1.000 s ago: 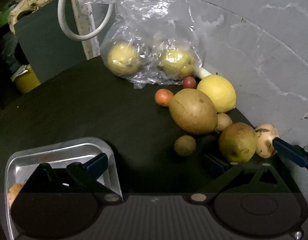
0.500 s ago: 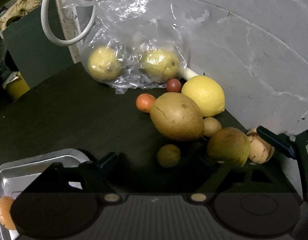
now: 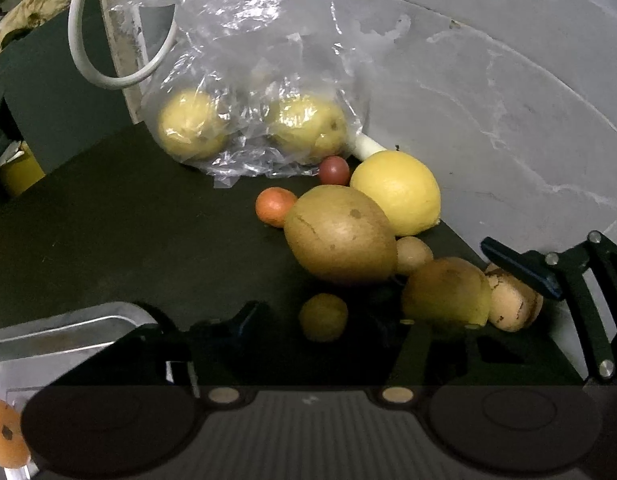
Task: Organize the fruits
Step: 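Grasp the green pear with the right tool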
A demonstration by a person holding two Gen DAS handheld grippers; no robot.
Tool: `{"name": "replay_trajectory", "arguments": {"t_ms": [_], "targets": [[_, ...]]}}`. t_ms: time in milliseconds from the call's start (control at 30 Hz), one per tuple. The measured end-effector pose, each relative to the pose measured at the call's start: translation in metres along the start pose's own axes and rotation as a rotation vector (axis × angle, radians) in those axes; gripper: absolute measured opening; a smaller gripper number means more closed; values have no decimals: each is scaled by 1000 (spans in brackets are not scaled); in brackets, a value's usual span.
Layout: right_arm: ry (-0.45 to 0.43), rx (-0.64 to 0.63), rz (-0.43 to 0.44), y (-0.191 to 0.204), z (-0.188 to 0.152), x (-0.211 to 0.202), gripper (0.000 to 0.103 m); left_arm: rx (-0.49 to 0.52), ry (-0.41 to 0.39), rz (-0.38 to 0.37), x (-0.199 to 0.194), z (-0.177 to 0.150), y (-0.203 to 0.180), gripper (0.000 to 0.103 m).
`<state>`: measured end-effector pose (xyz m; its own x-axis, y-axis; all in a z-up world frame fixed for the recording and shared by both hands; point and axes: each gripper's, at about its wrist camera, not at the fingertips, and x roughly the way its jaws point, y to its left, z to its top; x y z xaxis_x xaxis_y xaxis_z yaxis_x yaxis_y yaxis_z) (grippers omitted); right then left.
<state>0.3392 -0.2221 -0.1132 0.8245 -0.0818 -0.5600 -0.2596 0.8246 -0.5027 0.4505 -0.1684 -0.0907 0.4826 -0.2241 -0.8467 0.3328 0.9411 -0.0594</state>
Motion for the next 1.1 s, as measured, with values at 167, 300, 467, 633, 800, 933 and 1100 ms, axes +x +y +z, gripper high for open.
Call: {"name": "replay_trajectory", "arguments": {"t_ms": [167,300,467,633,800,933,1100], "targets": [[-5,-2,8,3,-1,-2,61,15,0,-19,-2,0,-1,40],[-1,1,3,5,-2,-4,61,18,6,-36,-3,0,-1,29],[-2,0,2,5,0,-5,59,-14,2,-41,-8,-3,3,28],[-1,0,10,8,1,-9,59,-32,-1,-44,-13,-8,7,28],[-6,-10,31,13,-2,-22,59,-42,-3,-47,-22,-16,10,28],[-9,-20,48,21,-4,-35,58,-53,-9,-53,-32,-23,12,28],[-8,-35,57,29,-4,-46,58,-64,-16,-64,-44,-31,16,28]]}}
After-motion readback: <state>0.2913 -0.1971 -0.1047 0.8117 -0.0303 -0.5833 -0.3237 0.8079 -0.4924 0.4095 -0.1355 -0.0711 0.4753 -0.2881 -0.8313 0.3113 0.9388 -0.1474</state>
